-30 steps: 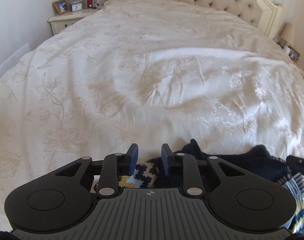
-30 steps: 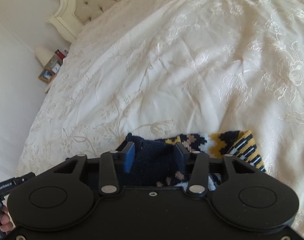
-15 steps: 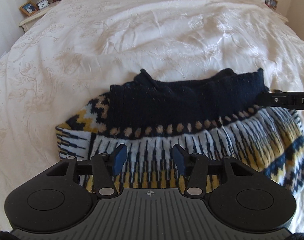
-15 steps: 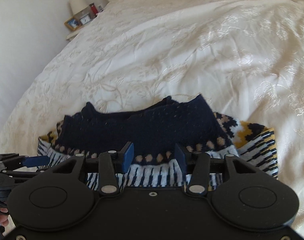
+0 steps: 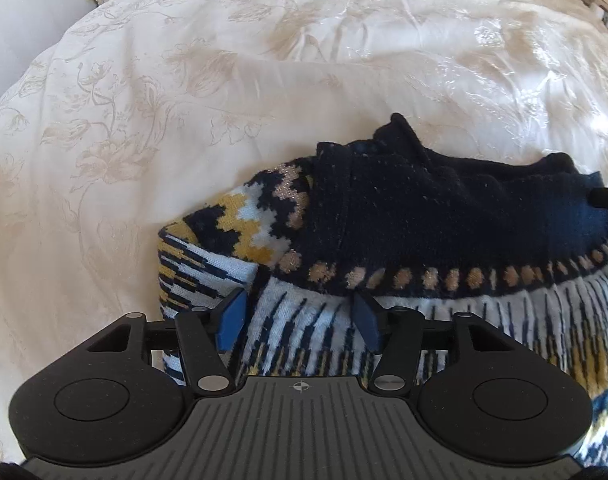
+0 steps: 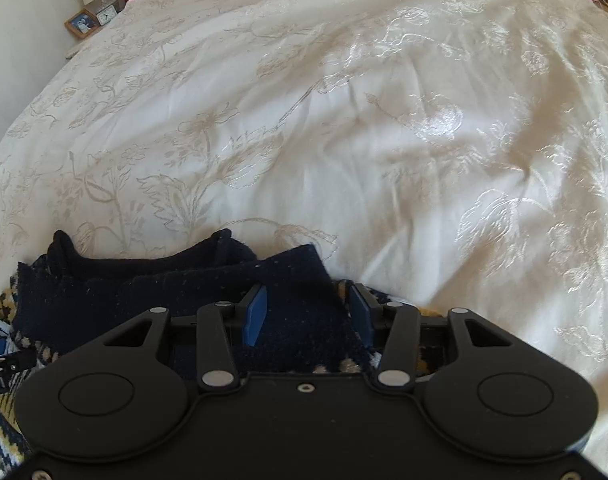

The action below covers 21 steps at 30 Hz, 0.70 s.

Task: Fold small clothes
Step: 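Lay the hem down over the collar and open both grippers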

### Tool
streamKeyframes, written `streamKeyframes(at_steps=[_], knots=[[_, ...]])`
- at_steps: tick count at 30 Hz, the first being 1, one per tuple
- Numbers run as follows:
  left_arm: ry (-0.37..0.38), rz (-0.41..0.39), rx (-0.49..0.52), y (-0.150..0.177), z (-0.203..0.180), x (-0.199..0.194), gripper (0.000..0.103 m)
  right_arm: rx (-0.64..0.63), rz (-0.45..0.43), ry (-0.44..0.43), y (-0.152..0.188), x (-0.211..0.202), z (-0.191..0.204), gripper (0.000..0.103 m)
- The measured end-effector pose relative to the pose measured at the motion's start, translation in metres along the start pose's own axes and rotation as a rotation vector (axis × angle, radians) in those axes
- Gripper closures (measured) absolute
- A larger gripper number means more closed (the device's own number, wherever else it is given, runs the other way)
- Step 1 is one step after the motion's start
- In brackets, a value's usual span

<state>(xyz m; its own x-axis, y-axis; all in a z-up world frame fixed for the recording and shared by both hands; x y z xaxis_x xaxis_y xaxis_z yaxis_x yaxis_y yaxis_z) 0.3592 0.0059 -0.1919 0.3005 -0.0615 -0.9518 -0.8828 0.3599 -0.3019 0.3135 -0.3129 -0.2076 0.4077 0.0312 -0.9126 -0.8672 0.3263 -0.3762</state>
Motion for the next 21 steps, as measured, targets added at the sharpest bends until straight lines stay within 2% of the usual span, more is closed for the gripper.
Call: streamKeyframes(at_steps=[4,6,13,16,21], knots=[[-0.004,-0.001,-0.019,0.000,-0.001,-0.011,0.048,-0.043,-0.026,0.000,0.013,-0.022,0.010,0.045],[-0.015,-0.009,0.003,0.005,-0.007,-0.020,0.047,-0.107,-0.036,0.006,0.025,-0.032,0.023,0.040],[0.011,0.019,0.059,0.032,-0.034,-0.045,0.045,-0.277,-0.009,-0.016,0.076,-0.048,0.077,0.037],[0.003,0.043,0.064,0.043,-0.041,-0.046,0.044,-0.289,0.016,-0.033,0.095,-0.050,0.090,0.035],[-0.019,0.102,0.074,0.056,-0.042,-0.032,0.044,-0.275,0.057,0.003,0.117,-0.045,0.095,0.035]])
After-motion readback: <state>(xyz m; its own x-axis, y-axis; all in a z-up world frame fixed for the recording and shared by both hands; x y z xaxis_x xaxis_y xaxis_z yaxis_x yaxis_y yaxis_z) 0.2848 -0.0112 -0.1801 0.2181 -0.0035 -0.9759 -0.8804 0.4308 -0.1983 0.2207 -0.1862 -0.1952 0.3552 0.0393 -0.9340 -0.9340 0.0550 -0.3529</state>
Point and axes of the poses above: each gripper's, at about its wrist camera, not at the fingertips, and x roughly the way its jaws point, z to its left, y to its underside, the point moved 4 cm from there along x, roughly the way its jaws point, and after that the axes turned 7 degrees about z, right-handed, at the moved point
